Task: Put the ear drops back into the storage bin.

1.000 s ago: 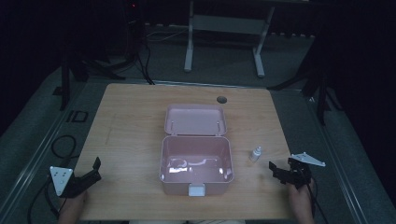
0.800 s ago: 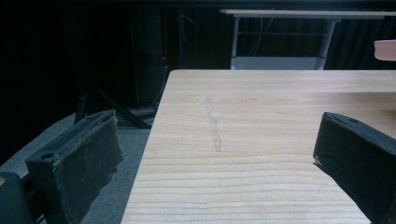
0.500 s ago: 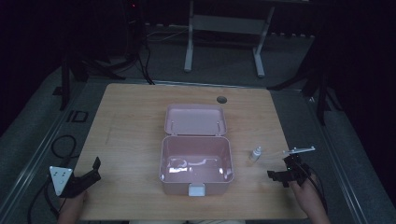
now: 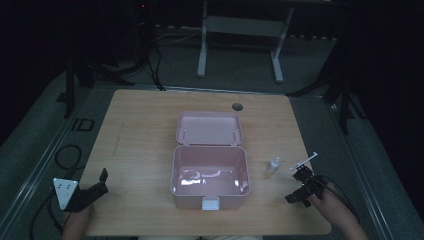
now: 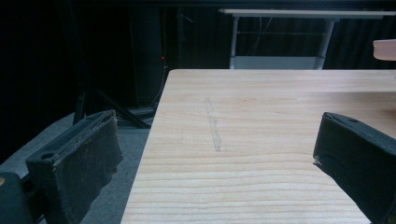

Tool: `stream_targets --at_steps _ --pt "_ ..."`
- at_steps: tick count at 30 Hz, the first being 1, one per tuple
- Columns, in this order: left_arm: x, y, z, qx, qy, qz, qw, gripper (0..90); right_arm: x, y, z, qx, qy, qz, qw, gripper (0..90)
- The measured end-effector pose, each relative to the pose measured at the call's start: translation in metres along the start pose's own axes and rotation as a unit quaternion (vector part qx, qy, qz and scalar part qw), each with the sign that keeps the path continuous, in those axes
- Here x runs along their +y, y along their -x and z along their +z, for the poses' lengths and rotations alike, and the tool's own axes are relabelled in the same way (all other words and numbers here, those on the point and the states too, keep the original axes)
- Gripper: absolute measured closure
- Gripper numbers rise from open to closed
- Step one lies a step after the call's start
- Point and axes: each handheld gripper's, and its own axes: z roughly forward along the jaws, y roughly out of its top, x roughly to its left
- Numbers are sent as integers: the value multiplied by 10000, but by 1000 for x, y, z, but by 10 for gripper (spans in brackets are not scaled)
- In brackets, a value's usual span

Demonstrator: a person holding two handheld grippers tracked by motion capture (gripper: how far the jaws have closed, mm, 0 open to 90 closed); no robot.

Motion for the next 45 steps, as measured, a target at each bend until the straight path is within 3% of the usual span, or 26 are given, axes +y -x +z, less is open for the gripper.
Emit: stream_targets --at_steps 2,5,10,22,27,45 --pt "0 0 0 -1 -4 7 10000 10 1 -1 0 -32 -92 -61 9999 118" --pt "0 0 0 3 -9 2 10000 10 5 -4 0 -75 -512 -241 9984 119" --pt "0 0 0 -10 -24 13 10000 10 8 -6 -1 32 -946 -329 9950 122" --pt "0 0 0 -10 -38 22 10000 10 24 4 -1 264 -781 -269 9962 118" --pt "0 0 0 -11 -36 15 10000 10 39 10 -1 359 -687 -283 9966 115" --pt "0 0 1 -43 -41 54 10000 10 94 15 6 215 -693 -134 9973 148"
